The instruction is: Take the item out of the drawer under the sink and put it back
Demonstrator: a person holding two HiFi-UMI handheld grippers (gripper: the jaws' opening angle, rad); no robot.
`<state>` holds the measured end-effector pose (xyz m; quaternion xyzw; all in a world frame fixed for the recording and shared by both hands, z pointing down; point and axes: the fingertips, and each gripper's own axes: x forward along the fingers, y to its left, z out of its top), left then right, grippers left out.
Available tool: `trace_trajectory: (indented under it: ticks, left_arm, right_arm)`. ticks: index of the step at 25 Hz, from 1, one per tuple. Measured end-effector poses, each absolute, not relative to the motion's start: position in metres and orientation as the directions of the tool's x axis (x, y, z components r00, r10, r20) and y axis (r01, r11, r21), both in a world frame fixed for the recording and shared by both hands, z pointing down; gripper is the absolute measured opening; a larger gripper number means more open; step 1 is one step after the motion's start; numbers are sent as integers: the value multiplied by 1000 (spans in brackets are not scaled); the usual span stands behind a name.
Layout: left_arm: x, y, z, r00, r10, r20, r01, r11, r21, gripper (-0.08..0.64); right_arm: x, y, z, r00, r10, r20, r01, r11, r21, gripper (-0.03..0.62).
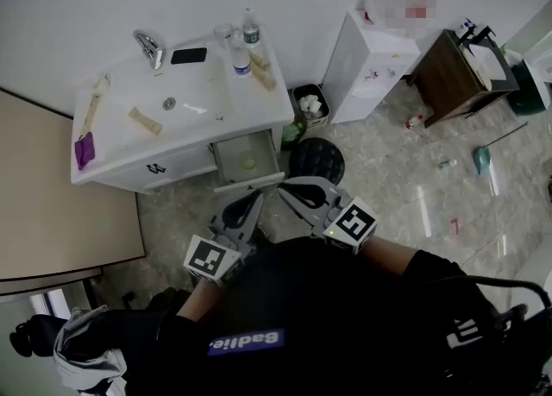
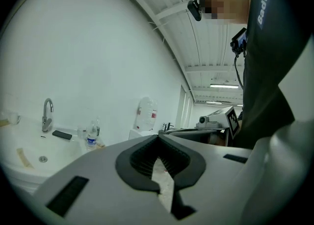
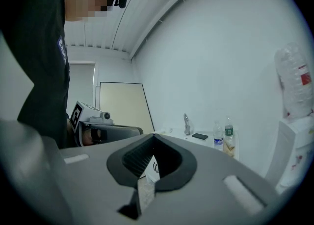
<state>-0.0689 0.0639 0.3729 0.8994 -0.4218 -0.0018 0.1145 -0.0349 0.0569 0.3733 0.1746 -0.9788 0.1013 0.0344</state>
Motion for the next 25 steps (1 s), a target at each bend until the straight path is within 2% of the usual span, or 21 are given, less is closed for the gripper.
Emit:
trace_trajectory:
  ticks: [9,25]
  left_arm:
    - [-109,28,382,689,-717,104,-717,-655,239,6]
    - [-94,-40,422,635,-764,116,-757,-584,294,6]
  right_arm:
    - [-80,27,378,-916,-380,128,-398,897,-190,-5]
    - [-51,-28,392,-929,-330,167,-357,918,-173,-5]
